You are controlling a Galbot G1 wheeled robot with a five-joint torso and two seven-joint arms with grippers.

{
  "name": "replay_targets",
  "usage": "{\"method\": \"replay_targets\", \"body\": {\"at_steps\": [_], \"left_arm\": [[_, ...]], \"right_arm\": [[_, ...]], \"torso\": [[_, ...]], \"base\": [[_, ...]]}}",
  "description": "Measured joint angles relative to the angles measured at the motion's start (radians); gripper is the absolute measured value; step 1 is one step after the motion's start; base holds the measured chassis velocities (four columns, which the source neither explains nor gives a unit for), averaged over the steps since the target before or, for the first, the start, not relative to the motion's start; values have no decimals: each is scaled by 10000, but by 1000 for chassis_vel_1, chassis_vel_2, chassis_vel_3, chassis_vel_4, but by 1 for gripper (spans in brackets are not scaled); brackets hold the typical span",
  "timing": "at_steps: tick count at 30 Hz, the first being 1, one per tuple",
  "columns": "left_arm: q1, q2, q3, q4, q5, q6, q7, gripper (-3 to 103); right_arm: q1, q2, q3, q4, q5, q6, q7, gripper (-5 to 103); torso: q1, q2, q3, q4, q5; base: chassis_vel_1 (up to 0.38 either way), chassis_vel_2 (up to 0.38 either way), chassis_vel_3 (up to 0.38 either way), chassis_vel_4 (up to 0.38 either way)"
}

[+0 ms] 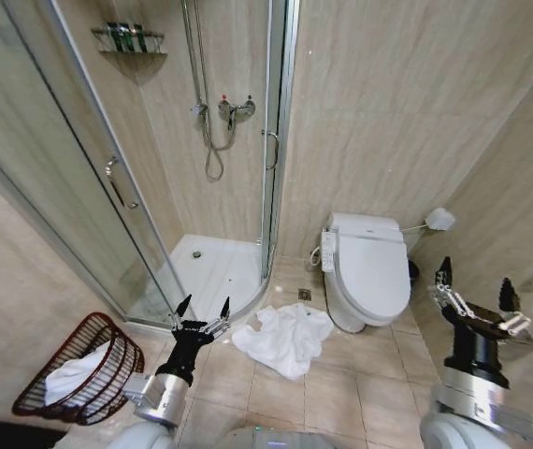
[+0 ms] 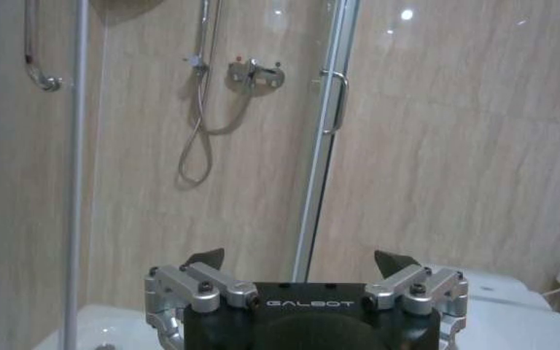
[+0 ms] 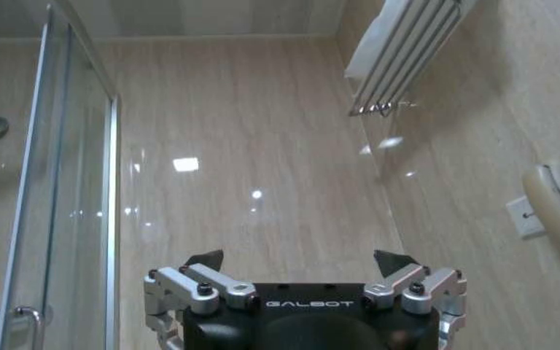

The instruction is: Discard the used towel into the hamper.

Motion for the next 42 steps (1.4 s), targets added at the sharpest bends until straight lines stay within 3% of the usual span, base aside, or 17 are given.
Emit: {"method": "replay_targets", "body": {"at_steps": [25,34,42], "left_arm": [[0,0,0,0,0,0,0,100],[-1,-1,0,0,0,0,0,100],[-1,0,0,0,0,0,0,100]], "right_arm": [[21,0,9,-71,9,284,-202,100],[150,0,-22,-253,-118,918,-267,100],[131,0,48,-283,-122,878,-276,100]], "torso": [[-2,0,-1,0,-1],[2,-9,-1,0,0],[-148,-312,-160,-1,-1]], "base": [[-85,85,83,-82],[-88,73,81,-67],[-2,15,-9,-2]]}}
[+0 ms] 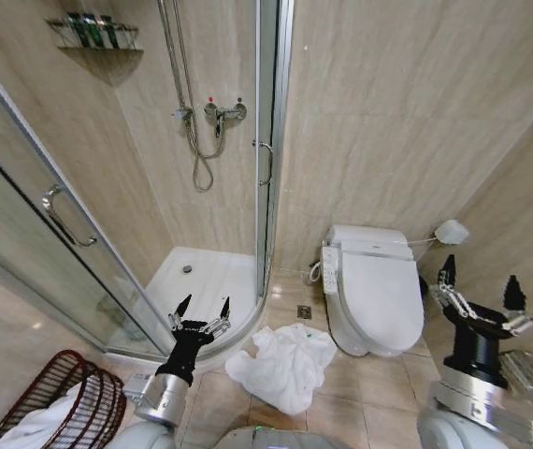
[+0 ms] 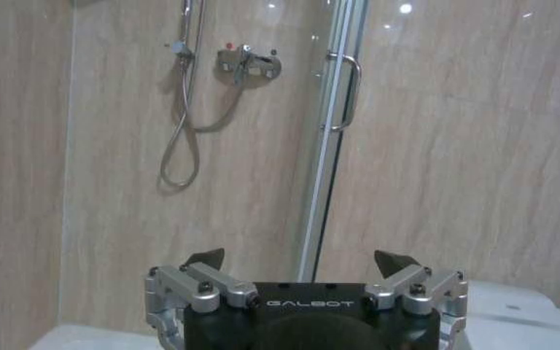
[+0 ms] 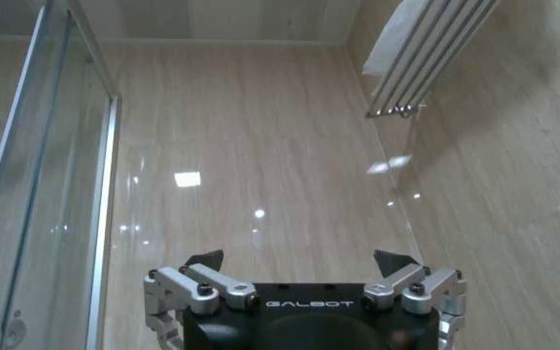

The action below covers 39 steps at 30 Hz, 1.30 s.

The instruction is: Discard the used towel into the hamper.

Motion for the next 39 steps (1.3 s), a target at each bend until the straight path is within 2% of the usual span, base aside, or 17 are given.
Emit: {"method": "replay_targets", "body": {"at_steps": [29,33,39], "left_arm": [[0,0,0,0,0,0,0,100],[0,0,0,0,0,0,0,100],[0,-1,0,0,0,0,0,100]], "right_arm": [[180,0,-131,-434,-271,-320,26,100],[215,-24,-75,-593,-33,-311,25,100],[213,-748,62,-1114,868,-161,24,100]], "torso": [[-702,-1577,-866,1,1],[-789,-1753,-958,0,2],[-933,-2092,-1154,0,3]], "base": [[0,0,0,0],[0,0,0,0],[0,0,0,0]]}}
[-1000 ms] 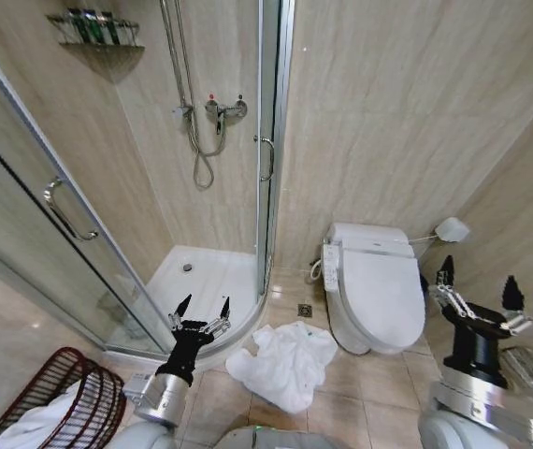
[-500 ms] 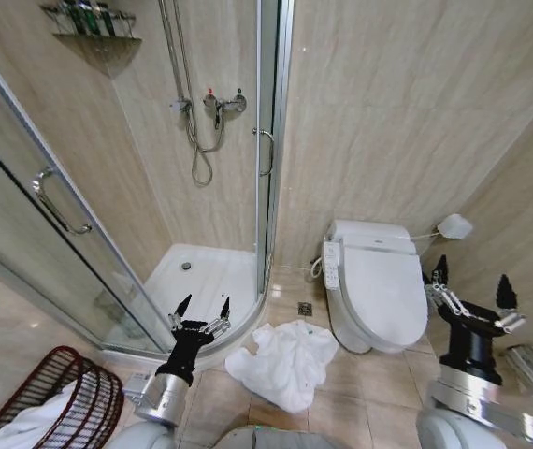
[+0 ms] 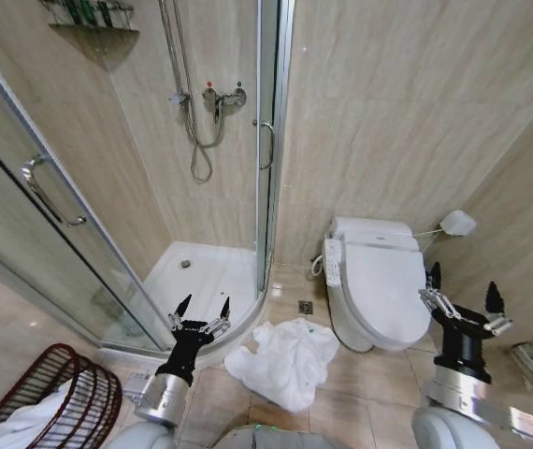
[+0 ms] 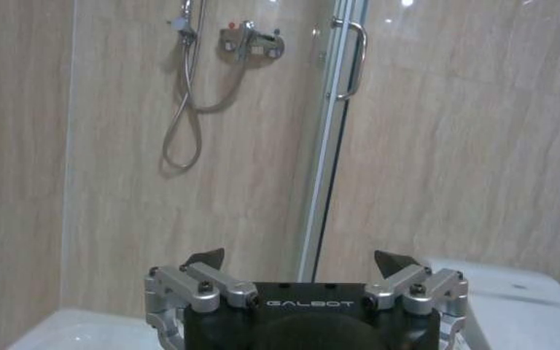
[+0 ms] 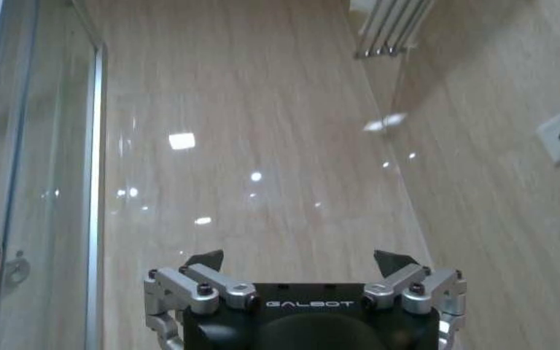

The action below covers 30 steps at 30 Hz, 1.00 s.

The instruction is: Discard the used towel into the hamper.

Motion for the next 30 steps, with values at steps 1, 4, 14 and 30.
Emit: {"method": "replay_targets", "body": {"at_steps": [1,4,14,30], "left_arm": [[0,0,0,0,0,0,0,100],[0,0,0,0,0,0,0,100],[0,1,0,0,0,0,0,100],[0,0,0,0,0,0,0,100]], "right_arm": [[-17,-177,-9,-98,159,48,-5,100],[-34,-625,-78,-339,469,160,-30,100],[320,-110,-588,-93,-100,-680,-593,100],[-119,-346,-1895,-2671,-116,-3611,-2490,100]], "torso": [[-24,-61,-36,0,-1],[-84,-196,-112,1,-2],[-289,-658,-370,0,-3],[-610,-1400,-792,0,-1]], "base": [[0,0,0,0],[0,0,0,0],[0,0,0,0],[0,0,0,0]]}}
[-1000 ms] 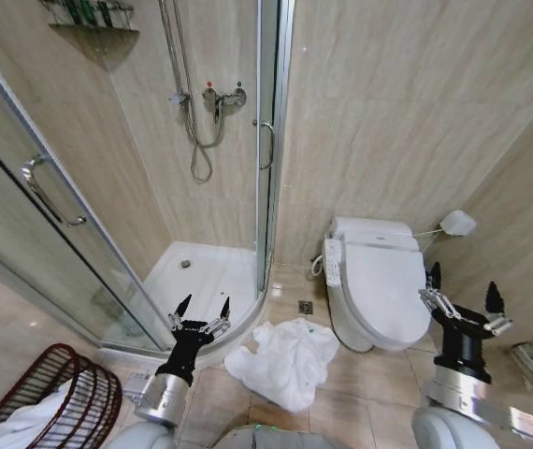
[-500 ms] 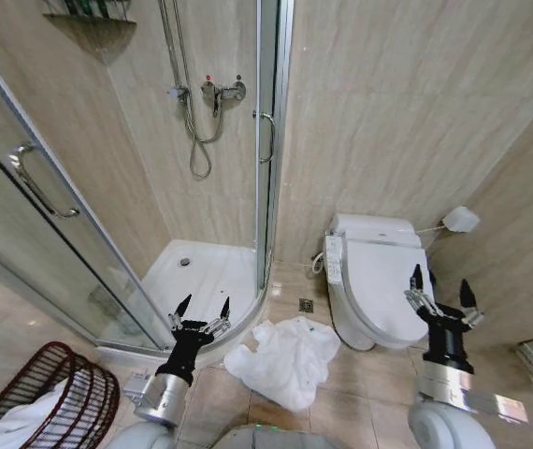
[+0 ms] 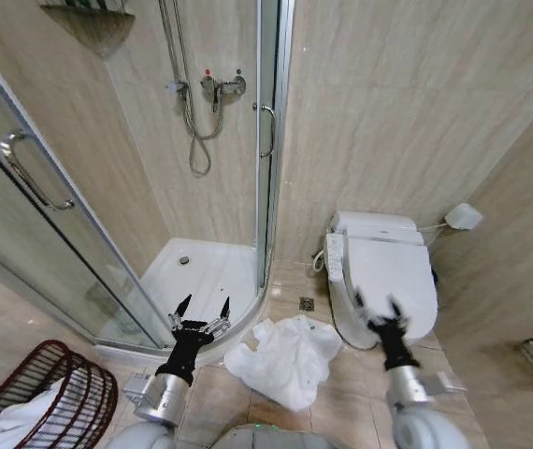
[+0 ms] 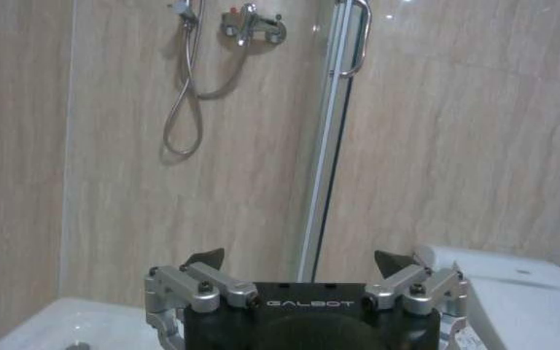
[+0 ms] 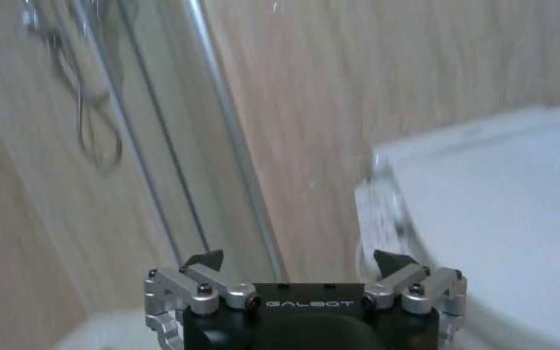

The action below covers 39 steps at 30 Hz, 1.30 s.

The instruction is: Discard the used towel into the hamper.

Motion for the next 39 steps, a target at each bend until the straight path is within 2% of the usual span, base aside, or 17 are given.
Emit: {"method": "replay_targets", "body": {"at_steps": [5,12,22,31,39], "left_arm": [[0,0,0,0,0,0,0,100],[0,0,0,0,0,0,0,100],[0,0,0,0,-1,0,0,100],[0,0,0,0,0,0,0,100],[0,0,0,0,0,0,0,100]], "right_arm": [[-90,209,-631,-1127,-812,727,-40,100],[-140,149,-1093,-2296,-1018,1262,-90,100],[-38,32,-1163,-4170,-1115,2148,-52,100],[-3,-161,-1175,-4885,-1455,2696,-8,100],[83,-376,-982,-5376,-1292,2976,-201,100]], "torso": [[-100,-242,-142,0,-2],[-227,-514,-288,0,-1],[-426,-993,-568,0,0],[-582,-1350,-770,0,0],[-726,-1686,-960,0,-1]], "base": [[0,0,0,0],[0,0,0,0],[0,0,0,0],[0,0,0,0],[0,0,0,0]]}}
